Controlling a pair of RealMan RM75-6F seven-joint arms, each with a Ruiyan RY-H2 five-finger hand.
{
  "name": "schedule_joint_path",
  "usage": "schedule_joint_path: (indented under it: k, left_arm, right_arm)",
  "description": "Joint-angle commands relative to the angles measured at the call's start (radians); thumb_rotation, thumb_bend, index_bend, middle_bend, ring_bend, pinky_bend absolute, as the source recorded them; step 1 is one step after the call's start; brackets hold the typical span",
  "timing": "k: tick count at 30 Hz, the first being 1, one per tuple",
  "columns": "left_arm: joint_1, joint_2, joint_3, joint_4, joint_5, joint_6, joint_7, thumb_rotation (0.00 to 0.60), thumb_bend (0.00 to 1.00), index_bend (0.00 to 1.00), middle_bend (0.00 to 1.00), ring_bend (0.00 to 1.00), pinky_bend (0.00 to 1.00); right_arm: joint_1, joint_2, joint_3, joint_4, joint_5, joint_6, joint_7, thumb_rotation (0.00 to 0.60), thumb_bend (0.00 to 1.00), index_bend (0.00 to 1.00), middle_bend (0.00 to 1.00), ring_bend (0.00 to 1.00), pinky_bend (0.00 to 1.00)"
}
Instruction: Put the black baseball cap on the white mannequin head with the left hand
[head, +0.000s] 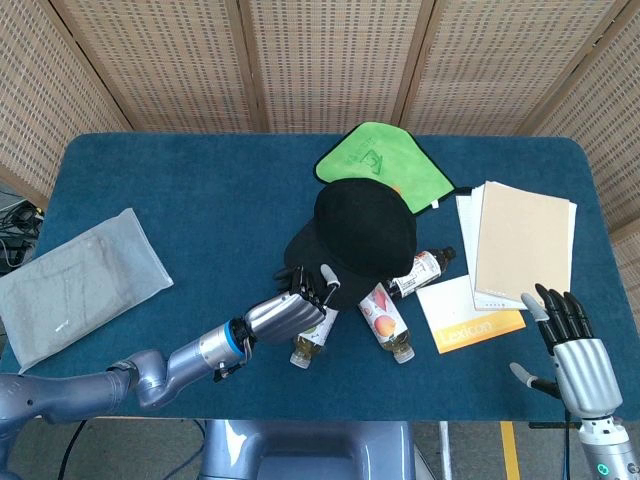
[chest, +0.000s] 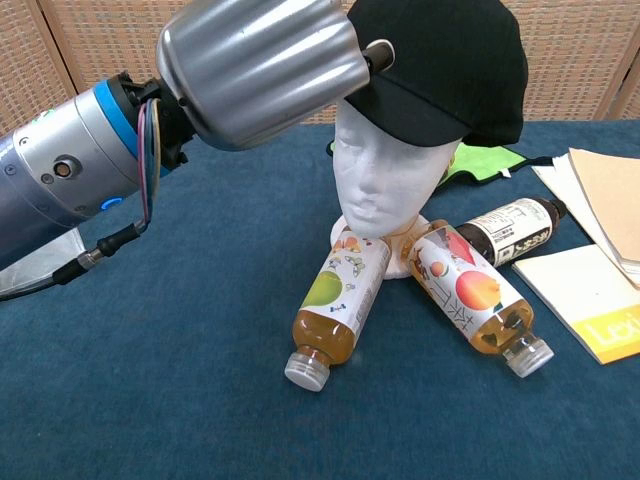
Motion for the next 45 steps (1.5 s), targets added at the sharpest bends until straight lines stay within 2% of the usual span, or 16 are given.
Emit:
schedule_joint_path:
  k: [1,11,17,31,34,39,45]
  left_arm:
    - [0.002,-0.003,0.000,-0.011,0.002,-0.014,0.014,0.600,0.72,0.85,0.94,0.88,0.79]
    - [0.058,-0.004,0.010,0.006,0.021,0.034,0.028,0.600,0.72,0.85,0.94,0.88,0.79]
    - [0.079,-0.022,-0.001,0.027,0.019,0.056,0.021,0.600,0.77,0.85,0.95,0.89,0.79]
    - [0.092,-0.042,0.007,0.046,0.029,0.033,0.016,0.600,0.77,0.84,0.95,0.89,0.79]
    - [0.100,-0.043,0.005,0.040,0.017,0.019,0.022,0.600,0.76,0.79,0.95,0.89,0.79]
    - [0.103,-0.031,0.007,0.027,0.015,-0.002,0.023,0.600,0.74,0.66,0.95,0.89,0.79]
    - [0.107,-0.028,0.009,0.025,0.017,-0.010,0.023,0.600,0.74,0.61,0.95,0.89,0.79]
  right_arm:
    - [-0.001,0.001,0.001,0.000,0.000,0.002,0.001,0.600,0.04,0.08,0.00,0.00,0.00]
    - [-0.001,-0.001,0.000,0.000,-0.004,0.002,-0.003,0.600,0.04,0.08,0.00,0.00,0.00]
    - [-0.001,-0.004,-0.001,-0.001,-0.004,0.000,-0.013,0.600,0.04,0.08,0.00,0.00,0.00]
    - [-0.001,-0.002,0.000,0.001,-0.004,0.001,-0.004,0.600,0.04,0.08,0.00,0.00,0.00]
    - [-0.002,-0.002,0.000,0.001,-0.007,0.003,-0.005,0.600,0.04,0.08,0.00,0.00,0.00]
    - [-0.001,-0.003,0.000,0.001,-0.007,0.002,-0.004,0.600,0.04,0.08,0.00,0.00,0.00]
    - [-0.001,-0.004,0.000,0.003,-0.007,0.003,-0.004,0.600,0.04,0.08,0.00,0.00,0.00]
